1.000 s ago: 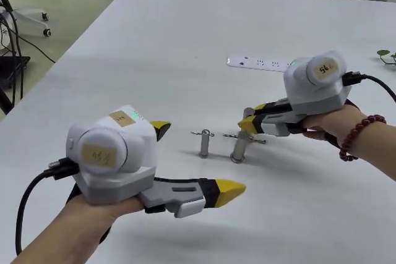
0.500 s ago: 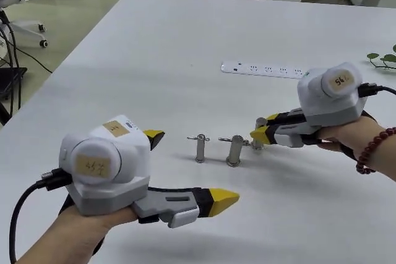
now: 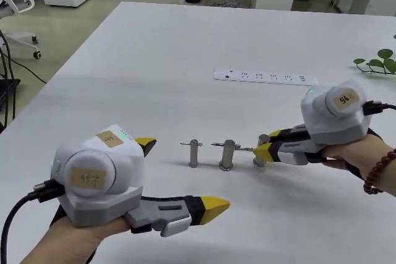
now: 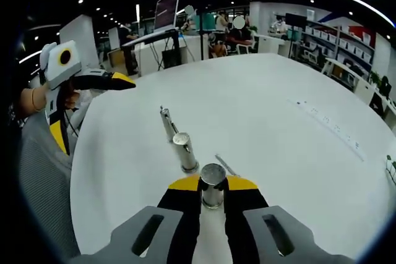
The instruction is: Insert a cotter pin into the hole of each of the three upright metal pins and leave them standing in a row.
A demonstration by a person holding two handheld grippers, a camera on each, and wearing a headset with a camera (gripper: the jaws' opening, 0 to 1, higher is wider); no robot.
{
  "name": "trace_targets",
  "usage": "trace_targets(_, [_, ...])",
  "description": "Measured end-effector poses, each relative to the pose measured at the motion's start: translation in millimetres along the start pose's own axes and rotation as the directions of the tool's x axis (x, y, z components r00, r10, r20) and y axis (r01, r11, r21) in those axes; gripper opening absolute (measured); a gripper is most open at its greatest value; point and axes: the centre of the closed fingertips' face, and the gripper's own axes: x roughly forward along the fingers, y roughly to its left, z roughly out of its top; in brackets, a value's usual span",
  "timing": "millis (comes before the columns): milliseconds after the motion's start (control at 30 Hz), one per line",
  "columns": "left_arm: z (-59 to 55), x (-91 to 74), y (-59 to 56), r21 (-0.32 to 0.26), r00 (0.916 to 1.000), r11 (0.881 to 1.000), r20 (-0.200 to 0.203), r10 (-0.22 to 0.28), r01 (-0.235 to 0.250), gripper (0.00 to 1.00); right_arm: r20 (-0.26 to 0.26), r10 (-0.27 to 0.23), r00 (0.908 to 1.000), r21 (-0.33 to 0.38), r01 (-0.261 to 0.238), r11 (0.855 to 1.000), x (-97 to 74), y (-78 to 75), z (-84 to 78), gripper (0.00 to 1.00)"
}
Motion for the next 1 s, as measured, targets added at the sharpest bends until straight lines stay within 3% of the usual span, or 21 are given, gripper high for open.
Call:
trace_targets(467, [-5.8,-3.3,-4.9,0.019,0.9998,1.0,-0.021,0.0,0.0,0.95,0.009,0.028,0.9996,-0.029,-0.028,0.999,-8.0,27.5,-6.5,0.08])
trace_targets(1000, [-8.6,-5.0,-3.7,0.029,0.9995,1.0,-0.028,0.012,-0.011,0.95,0.018,0.113,0.9934,-0.104,-0.111,0.988,7.0,56.4,-8.9,0.08])
